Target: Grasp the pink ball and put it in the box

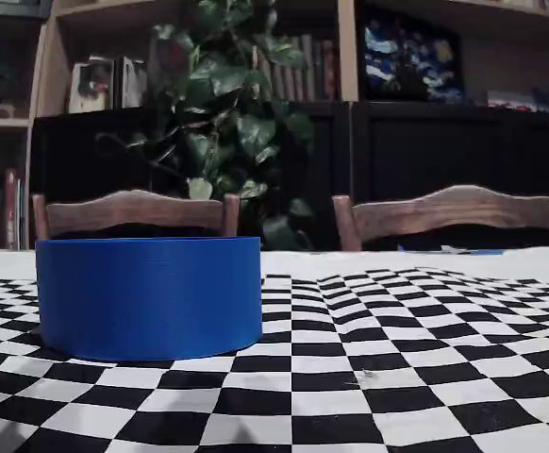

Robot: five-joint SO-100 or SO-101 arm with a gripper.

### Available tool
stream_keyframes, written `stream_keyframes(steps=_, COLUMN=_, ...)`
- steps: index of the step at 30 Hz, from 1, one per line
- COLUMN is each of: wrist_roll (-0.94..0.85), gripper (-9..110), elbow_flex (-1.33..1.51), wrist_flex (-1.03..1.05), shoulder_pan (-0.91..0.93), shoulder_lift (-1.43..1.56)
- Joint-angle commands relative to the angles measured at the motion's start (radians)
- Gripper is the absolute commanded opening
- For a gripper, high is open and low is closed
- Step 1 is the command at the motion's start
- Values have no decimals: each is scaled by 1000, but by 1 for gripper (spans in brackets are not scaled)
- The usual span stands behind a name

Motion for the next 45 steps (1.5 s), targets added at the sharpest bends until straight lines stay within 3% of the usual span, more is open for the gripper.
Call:
stream_keyframes(steps=1, wrist_roll=-8, gripper=24, elbow_flex=8, wrist_flex=-8, shoulder_pan=-15, shoulder_lift=-9)
stream_keyframes(steps=45, wrist_roll=-8, gripper=24, elbow_flex=8, wrist_flex=0, shoulder_pan=-431, shoulder_lift=-49)
